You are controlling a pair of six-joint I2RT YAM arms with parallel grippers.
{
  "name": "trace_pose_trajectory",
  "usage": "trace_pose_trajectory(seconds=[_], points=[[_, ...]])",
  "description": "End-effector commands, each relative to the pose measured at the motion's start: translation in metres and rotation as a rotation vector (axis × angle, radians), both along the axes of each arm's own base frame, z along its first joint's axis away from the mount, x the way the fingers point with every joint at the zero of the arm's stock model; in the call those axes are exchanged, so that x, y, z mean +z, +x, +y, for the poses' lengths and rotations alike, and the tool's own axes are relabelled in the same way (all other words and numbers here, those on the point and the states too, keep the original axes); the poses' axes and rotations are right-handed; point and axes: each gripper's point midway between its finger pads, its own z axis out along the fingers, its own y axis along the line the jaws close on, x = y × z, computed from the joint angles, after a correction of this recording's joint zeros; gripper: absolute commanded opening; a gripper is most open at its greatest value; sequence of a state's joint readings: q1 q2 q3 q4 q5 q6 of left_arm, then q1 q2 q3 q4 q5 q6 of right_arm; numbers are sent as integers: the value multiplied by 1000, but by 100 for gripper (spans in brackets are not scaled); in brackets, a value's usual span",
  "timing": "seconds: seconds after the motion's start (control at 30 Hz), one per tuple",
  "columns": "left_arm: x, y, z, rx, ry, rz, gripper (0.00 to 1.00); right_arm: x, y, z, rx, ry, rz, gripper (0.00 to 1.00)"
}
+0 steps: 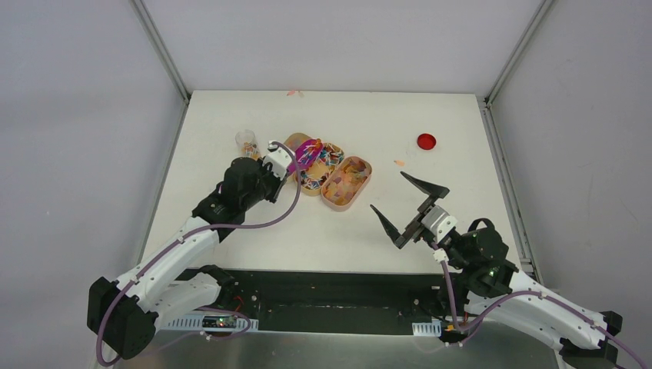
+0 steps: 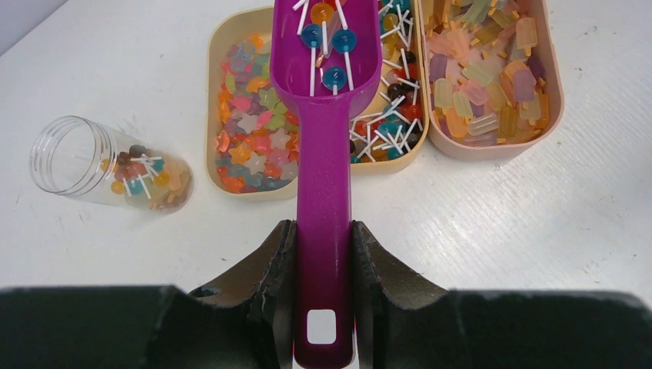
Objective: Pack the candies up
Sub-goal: Place the fake candies in the packing bottle.
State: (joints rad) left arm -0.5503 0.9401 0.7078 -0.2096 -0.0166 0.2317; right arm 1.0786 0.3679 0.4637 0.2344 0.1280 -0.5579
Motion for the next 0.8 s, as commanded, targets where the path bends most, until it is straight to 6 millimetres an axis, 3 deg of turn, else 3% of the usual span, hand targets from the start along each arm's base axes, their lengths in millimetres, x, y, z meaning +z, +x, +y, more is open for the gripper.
trace_pose_trajectory(seconds=[0.0, 0.53, 0.77], points=[[25, 5, -4, -13, -38, -91, 0, 10, 1, -4, -21, 36, -15, 100], [43, 16, 15, 86, -17, -100, 0, 11, -2, -2, 2, 37, -16, 100], [57, 22, 39, 150, -40, -110, 0, 11, -3, 1, 18, 32, -16, 100]])
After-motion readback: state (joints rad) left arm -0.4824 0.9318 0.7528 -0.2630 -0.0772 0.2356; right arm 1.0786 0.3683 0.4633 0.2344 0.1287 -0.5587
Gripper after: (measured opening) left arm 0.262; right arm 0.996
